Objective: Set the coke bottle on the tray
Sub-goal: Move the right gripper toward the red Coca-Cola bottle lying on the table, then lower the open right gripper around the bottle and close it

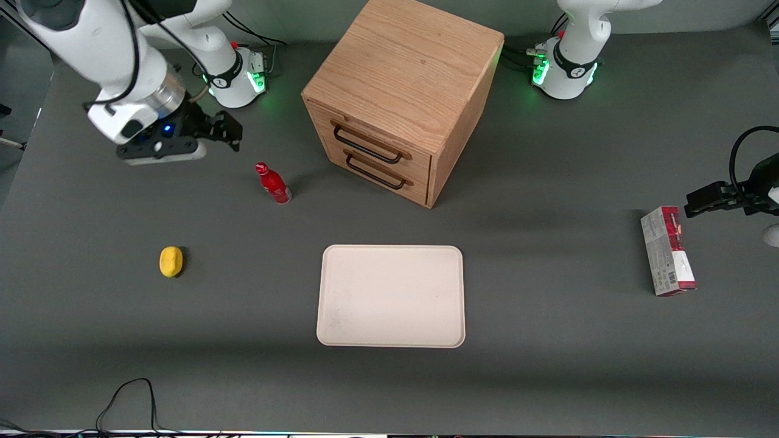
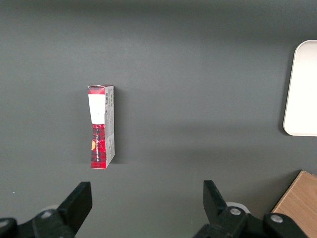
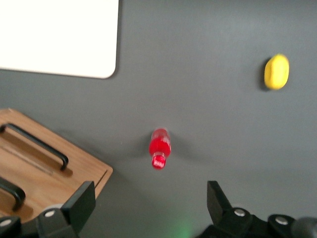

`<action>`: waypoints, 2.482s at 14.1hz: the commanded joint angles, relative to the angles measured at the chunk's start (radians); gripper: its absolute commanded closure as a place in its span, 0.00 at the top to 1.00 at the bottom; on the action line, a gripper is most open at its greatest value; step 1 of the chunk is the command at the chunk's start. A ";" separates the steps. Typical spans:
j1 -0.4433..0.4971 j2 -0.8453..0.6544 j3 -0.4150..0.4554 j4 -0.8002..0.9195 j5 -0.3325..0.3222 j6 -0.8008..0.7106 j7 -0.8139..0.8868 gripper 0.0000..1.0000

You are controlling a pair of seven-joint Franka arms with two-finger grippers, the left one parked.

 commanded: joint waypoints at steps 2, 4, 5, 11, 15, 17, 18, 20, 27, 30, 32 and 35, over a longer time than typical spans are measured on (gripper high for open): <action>0.064 -0.115 -0.011 -0.187 0.001 0.089 0.068 1.00; 0.065 -0.113 -0.011 -0.208 0.001 0.103 0.068 1.00; 0.065 -0.113 -0.011 -0.221 0.001 0.114 0.068 1.00; 0.059 -0.089 -0.017 -0.357 0.000 0.293 0.070 1.00; 0.059 -0.061 -0.017 -0.454 0.000 0.417 0.080 1.00; 0.059 -0.003 -0.017 -0.454 -0.010 0.466 0.094 1.00; 0.059 0.023 -0.017 -0.455 -0.010 0.494 0.094 1.00; 0.059 0.060 -0.017 -0.460 -0.010 0.529 0.096 1.00; 0.062 0.088 -0.017 -0.534 -0.011 0.612 0.096 1.00; 0.062 0.088 -0.017 -0.540 -0.011 0.611 0.094 1.00; 0.059 0.093 -0.017 -0.538 -0.011 0.609 0.094 0.85; 0.059 0.096 -0.017 -0.538 -0.011 0.609 0.094 0.40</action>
